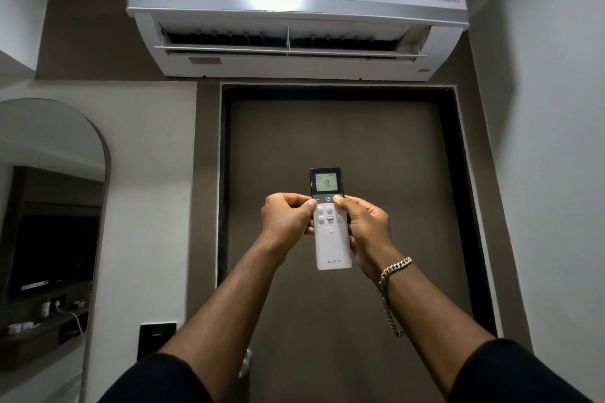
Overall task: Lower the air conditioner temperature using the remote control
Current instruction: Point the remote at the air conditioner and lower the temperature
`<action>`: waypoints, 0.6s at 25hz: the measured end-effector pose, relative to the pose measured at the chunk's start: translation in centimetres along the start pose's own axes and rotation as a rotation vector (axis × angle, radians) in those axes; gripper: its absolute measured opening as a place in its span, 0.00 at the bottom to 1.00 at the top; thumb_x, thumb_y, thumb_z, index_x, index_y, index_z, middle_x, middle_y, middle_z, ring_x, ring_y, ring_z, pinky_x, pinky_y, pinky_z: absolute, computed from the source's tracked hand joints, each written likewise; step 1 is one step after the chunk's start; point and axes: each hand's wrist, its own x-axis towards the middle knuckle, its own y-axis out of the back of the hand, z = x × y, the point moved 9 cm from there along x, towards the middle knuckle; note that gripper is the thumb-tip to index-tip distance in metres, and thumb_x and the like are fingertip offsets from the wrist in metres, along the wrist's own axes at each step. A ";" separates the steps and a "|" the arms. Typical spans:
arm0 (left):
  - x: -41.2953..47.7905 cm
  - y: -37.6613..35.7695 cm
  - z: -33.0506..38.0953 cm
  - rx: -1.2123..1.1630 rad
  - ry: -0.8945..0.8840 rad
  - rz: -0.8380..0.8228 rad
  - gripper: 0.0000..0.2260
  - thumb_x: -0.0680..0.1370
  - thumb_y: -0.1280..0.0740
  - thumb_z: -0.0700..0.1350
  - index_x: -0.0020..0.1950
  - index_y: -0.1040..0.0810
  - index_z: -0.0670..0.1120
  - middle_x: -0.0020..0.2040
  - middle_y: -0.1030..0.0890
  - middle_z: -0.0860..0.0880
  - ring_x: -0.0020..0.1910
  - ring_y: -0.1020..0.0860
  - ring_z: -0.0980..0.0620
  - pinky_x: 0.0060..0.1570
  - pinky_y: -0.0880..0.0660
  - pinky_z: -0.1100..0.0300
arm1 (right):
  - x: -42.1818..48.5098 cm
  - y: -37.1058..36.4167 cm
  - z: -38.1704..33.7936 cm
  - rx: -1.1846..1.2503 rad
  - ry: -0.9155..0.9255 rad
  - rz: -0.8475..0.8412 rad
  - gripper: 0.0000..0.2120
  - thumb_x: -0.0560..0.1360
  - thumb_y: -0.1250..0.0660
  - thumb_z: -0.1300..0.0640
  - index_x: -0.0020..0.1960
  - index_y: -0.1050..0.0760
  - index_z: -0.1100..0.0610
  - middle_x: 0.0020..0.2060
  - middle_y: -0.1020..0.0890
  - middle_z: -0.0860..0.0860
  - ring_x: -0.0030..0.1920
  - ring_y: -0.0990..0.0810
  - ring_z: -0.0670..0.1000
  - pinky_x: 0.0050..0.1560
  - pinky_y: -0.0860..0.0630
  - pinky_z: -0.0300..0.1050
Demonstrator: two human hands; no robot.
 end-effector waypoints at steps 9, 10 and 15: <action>-0.3 0.2 0.5 0.006 -0.006 -0.005 0.06 0.77 0.32 0.43 0.46 0.20 0.41 0.43 0.16 0.45 0.37 0.16 0.56 0.29 0.21 0.67 | -0.4 -0.1 -0.5 -0.016 0.002 -0.004 0.07 0.72 0.28 0.60 0.48 0.19 0.63 0.46 0.14 0.63 0.39 0.16 0.57 0.41 0.16 0.52; -0.4 0.2 0.5 0.005 -0.005 -0.004 0.06 0.77 0.32 0.43 0.46 0.20 0.41 0.43 0.16 0.46 0.37 0.16 0.56 0.29 0.22 0.68 | -0.5 -0.1 -0.5 -0.022 0.003 -0.005 0.07 0.72 0.28 0.60 0.48 0.19 0.63 0.45 0.14 0.62 0.39 0.16 0.56 0.40 0.16 0.50; -0.6 0.0 0.0 0.007 0.018 -0.005 0.08 0.77 0.33 0.44 0.49 0.19 0.40 0.45 0.15 0.44 0.39 0.16 0.54 0.29 0.21 0.67 | -0.8 -0.1 -0.4 -0.027 0.001 -0.047 0.03 0.73 0.28 0.60 0.45 0.20 0.59 0.42 0.13 0.58 0.39 0.14 0.56 0.42 0.15 0.52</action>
